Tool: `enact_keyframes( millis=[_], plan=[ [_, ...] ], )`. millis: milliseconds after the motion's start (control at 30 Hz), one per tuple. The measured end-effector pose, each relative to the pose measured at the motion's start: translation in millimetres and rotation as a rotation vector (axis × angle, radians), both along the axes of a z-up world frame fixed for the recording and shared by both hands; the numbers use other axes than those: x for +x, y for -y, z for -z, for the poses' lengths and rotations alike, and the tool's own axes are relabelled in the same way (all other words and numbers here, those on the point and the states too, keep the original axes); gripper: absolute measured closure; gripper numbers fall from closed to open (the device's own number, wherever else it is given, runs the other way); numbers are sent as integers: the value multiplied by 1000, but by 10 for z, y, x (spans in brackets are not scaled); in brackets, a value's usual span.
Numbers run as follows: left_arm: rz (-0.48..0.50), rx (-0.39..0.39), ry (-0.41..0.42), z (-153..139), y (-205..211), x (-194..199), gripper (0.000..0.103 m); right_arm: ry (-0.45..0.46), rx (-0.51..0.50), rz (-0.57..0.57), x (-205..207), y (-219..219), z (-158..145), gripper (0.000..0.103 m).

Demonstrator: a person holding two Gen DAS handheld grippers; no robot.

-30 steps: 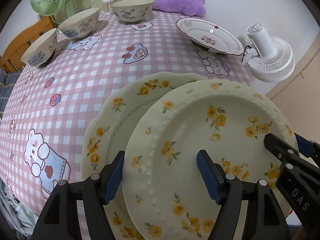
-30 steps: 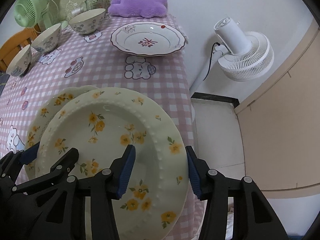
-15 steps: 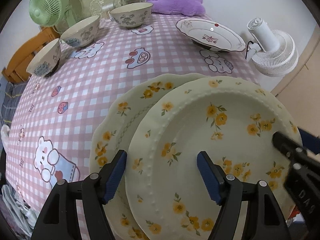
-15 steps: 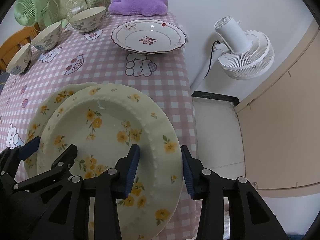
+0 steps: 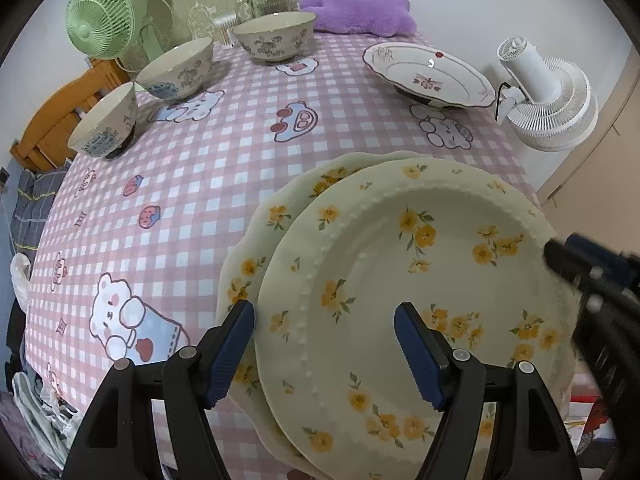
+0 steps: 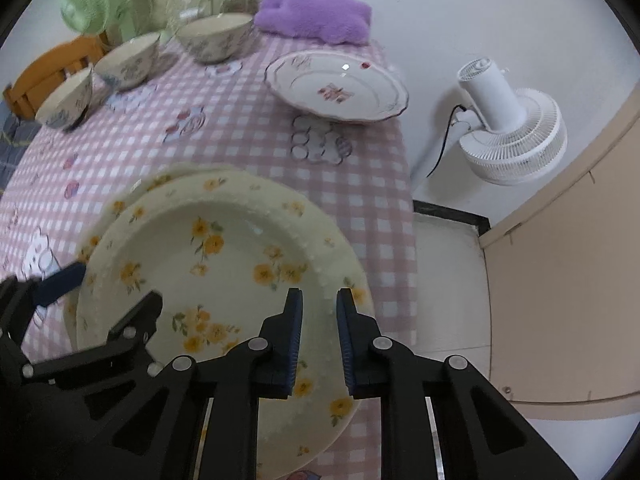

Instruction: Organize plates and bowls

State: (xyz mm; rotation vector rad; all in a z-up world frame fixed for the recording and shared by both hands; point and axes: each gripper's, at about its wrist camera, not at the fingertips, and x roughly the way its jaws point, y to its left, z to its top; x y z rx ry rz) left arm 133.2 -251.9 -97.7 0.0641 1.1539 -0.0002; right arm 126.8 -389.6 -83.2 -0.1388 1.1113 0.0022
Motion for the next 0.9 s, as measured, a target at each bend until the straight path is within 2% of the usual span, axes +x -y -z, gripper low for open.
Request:
enact_keyframes(
  millis=[67,167,467,700,900],
  plan=[
    [1,-2,1,-7,10,-2,28,7,-11,17,31,53,-11,82],
    [-3,9,3,3,33,-2,26,-33,0,14,116,95,86,82],
    [-55,24,4,-6,-7,12,25,-10,21,-51,143,3,155,81],
    [-90,35,-13,8,-53,30,25,2,78,-89,173,-82,163,78],
    [-70,36,-7,-64,-71,45,25,-10,113,-99,226,-171,117,78]
  ],
)
